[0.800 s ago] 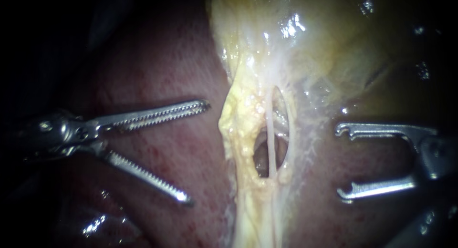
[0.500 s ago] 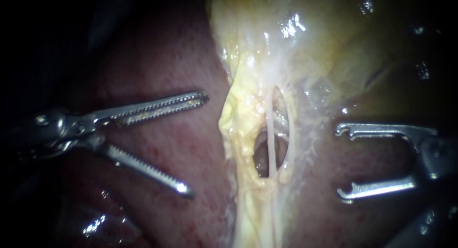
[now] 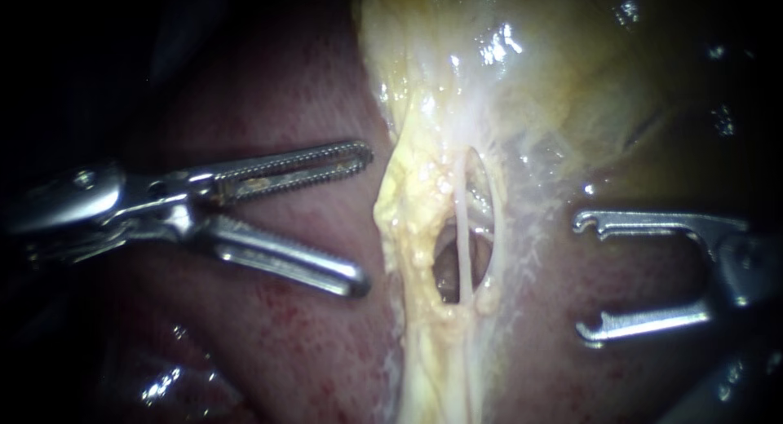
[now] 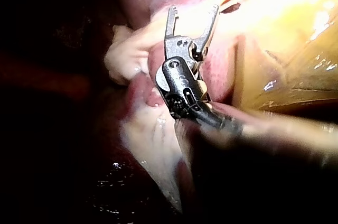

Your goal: Grabbing gallbladder

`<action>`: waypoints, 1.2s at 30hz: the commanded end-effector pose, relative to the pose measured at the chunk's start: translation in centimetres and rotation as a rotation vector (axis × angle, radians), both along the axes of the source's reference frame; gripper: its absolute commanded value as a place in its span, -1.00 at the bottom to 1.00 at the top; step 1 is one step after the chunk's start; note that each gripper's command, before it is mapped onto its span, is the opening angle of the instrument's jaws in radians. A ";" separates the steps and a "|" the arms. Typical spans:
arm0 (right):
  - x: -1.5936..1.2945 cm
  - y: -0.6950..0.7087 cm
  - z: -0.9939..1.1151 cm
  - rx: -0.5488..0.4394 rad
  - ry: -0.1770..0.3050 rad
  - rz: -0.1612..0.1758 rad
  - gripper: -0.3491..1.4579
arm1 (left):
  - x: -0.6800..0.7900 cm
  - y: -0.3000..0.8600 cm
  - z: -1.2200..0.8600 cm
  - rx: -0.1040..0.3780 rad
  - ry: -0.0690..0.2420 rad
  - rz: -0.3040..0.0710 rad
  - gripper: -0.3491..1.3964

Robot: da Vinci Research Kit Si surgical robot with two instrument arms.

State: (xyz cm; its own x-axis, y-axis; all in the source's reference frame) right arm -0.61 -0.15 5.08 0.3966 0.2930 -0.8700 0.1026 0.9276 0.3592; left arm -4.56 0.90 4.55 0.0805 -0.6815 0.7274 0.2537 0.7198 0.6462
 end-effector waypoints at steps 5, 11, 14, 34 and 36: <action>0.00 -0.01 0.00 0.000 0.000 0.000 0.05 | -0.07 0.00 0.04 0.054 0.044 -0.023 0.12; 0.00 -0.01 0.01 -0.001 0.000 0.000 0.05 | -0.16 0.02 0.05 0.119 0.074 -0.066 0.00; 0.00 -0.01 0.01 -0.001 0.000 0.000 0.05 | -0.18 0.03 0.06 0.158 0.080 -0.092 -0.07; 0.00 -0.02 0.02 -0.002 0.000 -0.001 0.04 | -0.15 0.03 0.06 0.229 0.146 -0.145 -0.88; 0.00 -0.02 0.02 -0.002 0.000 -0.001 0.04 | -0.14 0.03 0.06 0.229 0.152 -0.144 -1.00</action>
State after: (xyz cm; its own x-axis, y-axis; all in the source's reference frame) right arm -0.61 -0.17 5.10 0.3964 0.2915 -0.8706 0.1032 0.9281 0.3577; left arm -4.69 0.93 4.61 0.0673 -0.8393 0.5395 0.4507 0.5080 0.7341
